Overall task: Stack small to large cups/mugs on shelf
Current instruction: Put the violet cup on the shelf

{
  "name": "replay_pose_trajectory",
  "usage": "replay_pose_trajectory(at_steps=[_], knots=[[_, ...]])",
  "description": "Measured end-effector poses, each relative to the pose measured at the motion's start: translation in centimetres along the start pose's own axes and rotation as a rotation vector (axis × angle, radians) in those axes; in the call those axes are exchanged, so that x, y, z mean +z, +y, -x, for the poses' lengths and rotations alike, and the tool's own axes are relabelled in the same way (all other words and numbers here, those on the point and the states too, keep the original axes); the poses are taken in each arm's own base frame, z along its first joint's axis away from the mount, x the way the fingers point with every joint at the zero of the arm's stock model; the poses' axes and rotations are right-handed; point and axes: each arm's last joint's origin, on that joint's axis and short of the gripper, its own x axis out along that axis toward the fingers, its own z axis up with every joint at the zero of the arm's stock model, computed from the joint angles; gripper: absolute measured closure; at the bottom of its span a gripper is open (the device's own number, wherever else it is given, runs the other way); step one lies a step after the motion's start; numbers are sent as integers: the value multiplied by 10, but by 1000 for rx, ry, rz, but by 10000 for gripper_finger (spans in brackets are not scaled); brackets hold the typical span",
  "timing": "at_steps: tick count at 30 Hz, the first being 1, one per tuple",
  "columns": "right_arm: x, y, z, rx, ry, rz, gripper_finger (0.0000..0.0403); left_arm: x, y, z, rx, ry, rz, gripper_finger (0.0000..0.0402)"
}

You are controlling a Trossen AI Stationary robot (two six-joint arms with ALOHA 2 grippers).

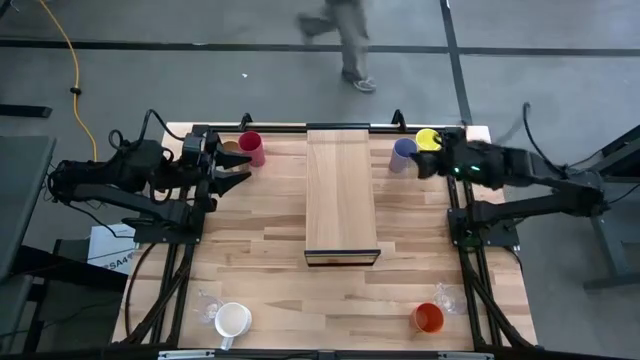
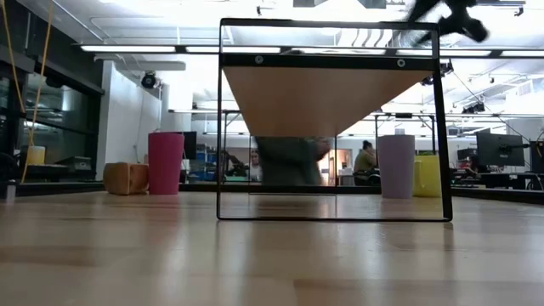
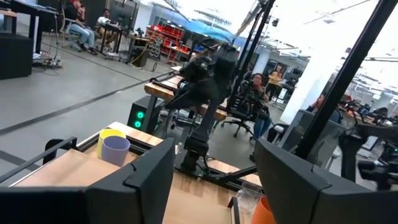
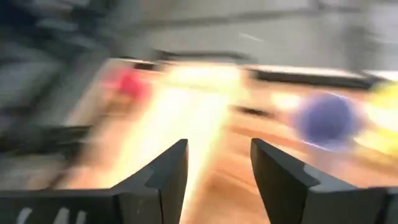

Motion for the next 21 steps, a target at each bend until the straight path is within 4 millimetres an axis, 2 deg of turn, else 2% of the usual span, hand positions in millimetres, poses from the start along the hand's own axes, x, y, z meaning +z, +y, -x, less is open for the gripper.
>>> replay_pose_trajectory(at_steps=[4, 9, 15, 21], knots=[[12, -1, -18, -328, 81, -106, 218, 0, 0, 0, 1, -1, 0, 191], [17, -10, -56, -573, 142, -129, 207, 0, 0, 0, 1, -1, 0, 193], [23, -25, -101, -726, 248, -160, 206, 0, 0, 0, 1, -1, 1, 197], [33, -44, -135, -743, 371, -178, 206, 0, 0, 0, 0, -1, 1, 197]])
